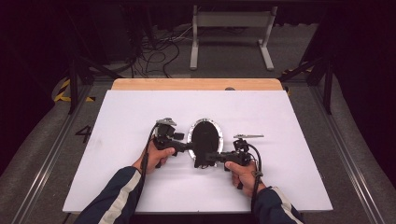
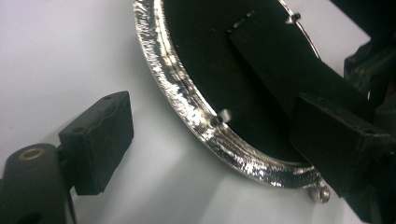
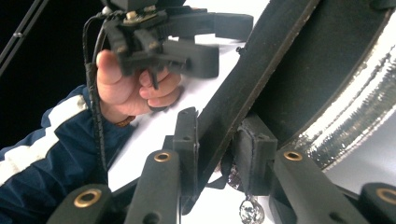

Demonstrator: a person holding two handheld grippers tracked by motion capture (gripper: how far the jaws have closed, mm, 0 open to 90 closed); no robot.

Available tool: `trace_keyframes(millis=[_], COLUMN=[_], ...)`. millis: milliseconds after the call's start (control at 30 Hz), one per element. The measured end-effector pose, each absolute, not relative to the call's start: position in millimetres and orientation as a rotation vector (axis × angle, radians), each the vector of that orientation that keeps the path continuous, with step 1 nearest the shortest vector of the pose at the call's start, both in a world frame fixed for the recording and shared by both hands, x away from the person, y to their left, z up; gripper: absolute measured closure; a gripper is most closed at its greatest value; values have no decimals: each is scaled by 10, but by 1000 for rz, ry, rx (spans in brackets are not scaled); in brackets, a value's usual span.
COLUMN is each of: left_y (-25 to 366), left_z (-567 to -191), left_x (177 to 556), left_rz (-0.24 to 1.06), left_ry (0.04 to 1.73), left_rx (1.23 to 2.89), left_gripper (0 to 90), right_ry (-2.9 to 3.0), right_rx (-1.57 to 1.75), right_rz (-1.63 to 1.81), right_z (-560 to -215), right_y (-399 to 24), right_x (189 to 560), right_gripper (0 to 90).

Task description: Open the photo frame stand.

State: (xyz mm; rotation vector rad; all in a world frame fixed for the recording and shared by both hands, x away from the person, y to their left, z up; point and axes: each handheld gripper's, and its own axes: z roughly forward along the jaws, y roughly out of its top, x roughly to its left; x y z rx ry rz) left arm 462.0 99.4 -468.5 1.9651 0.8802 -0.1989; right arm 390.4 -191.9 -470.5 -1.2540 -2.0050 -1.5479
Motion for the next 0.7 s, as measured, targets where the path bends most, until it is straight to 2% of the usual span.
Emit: trace_keyframes(millis=[167,333,400,567,700], left_y=[945,959,953,1039,1122], left_z=[-4682,-4673,-4632,-4596,-4544], left_x=[4664,4662,4638,4632,4611], left_rz=[-235,-299,-250,-228,-168], left_ry=[852,771,751,744,726], left_rx=[1976,1946,1970,1925,1887], left_gripper=[146,200,211,381,561], right_ry=[-2073,-2094,-2106,-2125,-2134], right_rx=[-1199,-1152,-1131,-1096,-1091], right_rz=[-1571,-1589,-1600,-1599,-1594], right_z=[-4681,-4689,-4683,-4665,-4655], right_y=[-1903,-1908,-1907,-1909,-1895], right_x=[3886,3900,3896,3876,3872], right_gripper=[725,725,727,750,762])
